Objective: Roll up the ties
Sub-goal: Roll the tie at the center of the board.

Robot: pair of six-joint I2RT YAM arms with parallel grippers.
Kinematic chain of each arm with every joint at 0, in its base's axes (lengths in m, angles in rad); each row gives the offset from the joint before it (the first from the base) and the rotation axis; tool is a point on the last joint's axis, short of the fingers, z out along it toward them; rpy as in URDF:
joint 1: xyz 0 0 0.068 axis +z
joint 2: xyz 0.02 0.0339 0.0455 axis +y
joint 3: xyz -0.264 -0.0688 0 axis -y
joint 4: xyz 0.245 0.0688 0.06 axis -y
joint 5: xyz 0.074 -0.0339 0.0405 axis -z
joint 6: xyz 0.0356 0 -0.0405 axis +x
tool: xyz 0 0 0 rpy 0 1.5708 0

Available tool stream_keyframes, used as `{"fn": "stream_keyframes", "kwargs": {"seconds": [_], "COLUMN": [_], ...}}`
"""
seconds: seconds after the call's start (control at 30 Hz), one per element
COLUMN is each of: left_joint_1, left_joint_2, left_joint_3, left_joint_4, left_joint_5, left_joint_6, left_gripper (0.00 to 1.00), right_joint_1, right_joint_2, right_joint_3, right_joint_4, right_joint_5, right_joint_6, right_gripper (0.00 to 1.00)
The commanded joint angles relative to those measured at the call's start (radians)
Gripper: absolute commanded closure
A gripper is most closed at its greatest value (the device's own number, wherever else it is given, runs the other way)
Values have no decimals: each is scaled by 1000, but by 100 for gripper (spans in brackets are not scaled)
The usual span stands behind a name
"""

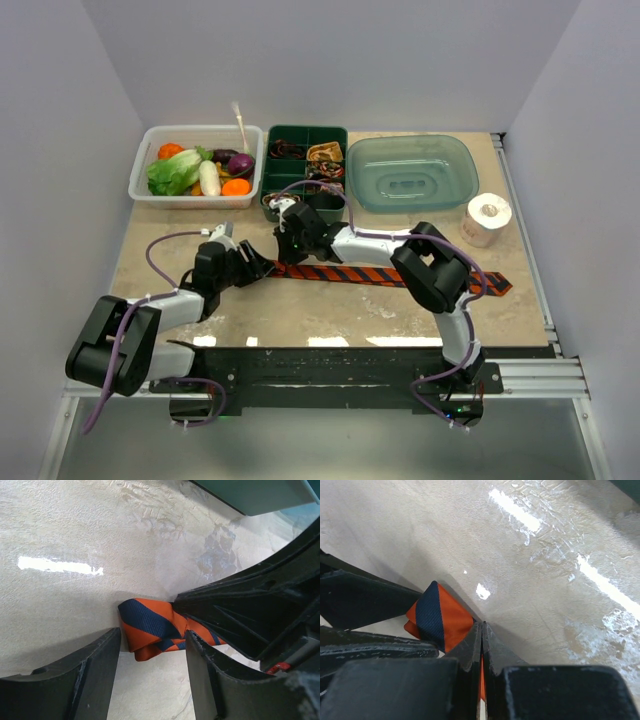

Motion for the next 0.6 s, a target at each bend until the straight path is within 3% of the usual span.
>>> {"fn": "stream_keyframes", "kwargs": {"seconds": [0.0,0.57], "left_joint_1": [9,15], "left_joint_2": [-13,14], "left_joint_3": [-13,-20], "left_joint_4": [19,54], "left_joint_5": [-15,-4], "left_joint_6": [-7,-25], "left_gripper": [40,39], "right_joint_1": [3,14], "right_joint_2": [-83,-71], "right_joint_3": [-12,-63], "right_joint_4": [6,29], "right_joint_5": [13,-2], "right_joint_6": [-14,-17], "right_gripper": [100,100]}}
